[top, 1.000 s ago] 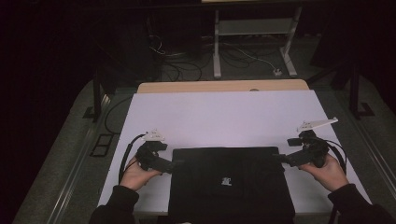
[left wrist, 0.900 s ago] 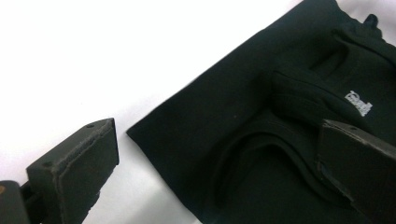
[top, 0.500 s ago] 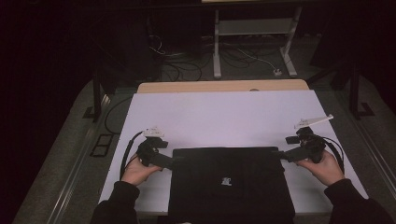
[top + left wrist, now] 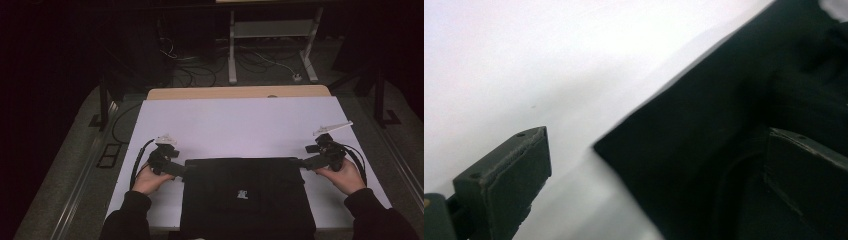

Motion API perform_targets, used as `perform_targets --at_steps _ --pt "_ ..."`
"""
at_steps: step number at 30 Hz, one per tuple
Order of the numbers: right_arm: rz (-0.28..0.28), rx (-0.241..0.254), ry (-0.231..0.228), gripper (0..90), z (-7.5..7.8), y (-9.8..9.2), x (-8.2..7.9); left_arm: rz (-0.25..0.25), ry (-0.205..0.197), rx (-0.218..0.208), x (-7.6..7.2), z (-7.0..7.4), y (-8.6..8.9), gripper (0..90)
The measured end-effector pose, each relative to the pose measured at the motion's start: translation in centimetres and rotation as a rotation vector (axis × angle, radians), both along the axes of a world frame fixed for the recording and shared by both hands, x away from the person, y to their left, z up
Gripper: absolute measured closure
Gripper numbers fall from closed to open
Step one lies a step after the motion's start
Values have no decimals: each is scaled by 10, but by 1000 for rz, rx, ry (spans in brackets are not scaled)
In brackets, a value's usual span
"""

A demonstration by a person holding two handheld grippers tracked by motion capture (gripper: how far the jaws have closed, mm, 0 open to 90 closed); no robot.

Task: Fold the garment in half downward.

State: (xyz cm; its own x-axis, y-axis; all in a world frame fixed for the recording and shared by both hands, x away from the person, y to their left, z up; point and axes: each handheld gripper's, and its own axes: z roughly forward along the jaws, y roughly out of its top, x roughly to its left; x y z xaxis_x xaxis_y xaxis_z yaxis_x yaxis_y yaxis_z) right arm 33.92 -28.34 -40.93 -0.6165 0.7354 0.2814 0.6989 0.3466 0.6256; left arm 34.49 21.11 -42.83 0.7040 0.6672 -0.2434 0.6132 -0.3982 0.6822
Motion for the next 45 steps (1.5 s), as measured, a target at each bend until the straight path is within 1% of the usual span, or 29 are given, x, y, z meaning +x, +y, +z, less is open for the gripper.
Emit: perform_targets --at_steps 2,4,6,9,11,12,13,15,16,19,20,22,24,26,28,30,33,36,37,38,39,44,45 --pt "0 -2 0 46 -2 -1 2 0 9 -1 2 -2 1 0" --pt "-2 -4 3 53 -3 -1 4 2 8 -2 3 -2 1 0" --pt "-6 -5 4 58 -5 -2 6 9 7 -12 4 -3 2 0" --pt "-19 -5 0 70 -8 -5 9 17 15 -8 6 -4 3 44" --pt "-28 1 4 80 -9 -7 11 24 25 4 7 -6 4 57" --pt "-31 11 14 95 -10 -8 11 28 29 3 8 -6 4 60" --pt "-31 16 14 115 -11 -10 12 32 33 0 9 -7 5 62" --pt "-34 29 23 137 -13 -12 14 32 35 6 10 -8 6 68" --pt "-34 34 26 141 -14 -13 15 39 36 -3 10 -9 6 75" --pt "-24 38 36 171 -18 -14 18 33 35 -6 11 -9 7 115" --pt "-24 39 37 180 -19 -14 18 38 36 -8 12 -10 6 127" --pt "-23 40 41 201 -20 -15 20 39 44 -7 13 -11 7 130" --pt "-22 42 42 229 -21 -15 21 44 60 -10 15 -13 8 135" --pt "-20 46 41 267 -22 -16 22 49 65 -13 17 -14 9 141" --pt "-14 54 50 306 -23 -17 23 57 63 -22 19 -15 11 162" --pt "-6 50 56 332 -24 -16 23 60 56 -25 20 -16 12 176" --pt "7 39 58 369 -26 -14 23 54 47 -18 19 -16 11 195" --pt "8 28 55 414 -26 -12 24 39 35 -9 18 -16 8 217" --pt "5 27 55 416 -27 -12 24 38 33 -8 18 -16 7 224" --pt "5 25 58 423 -27 -11 24 37 35 -17 19 -16 7 233" --pt "8 21 57 448 -27 -11 24 37 40 -25 19 -16 7 250" --pt "4 17 61 493 -30 -9 26 33 42 -34 20 -17 9 352" --pt "0 9 59 506 -30 -8 26 32 42 -35 19 -17 8 376"
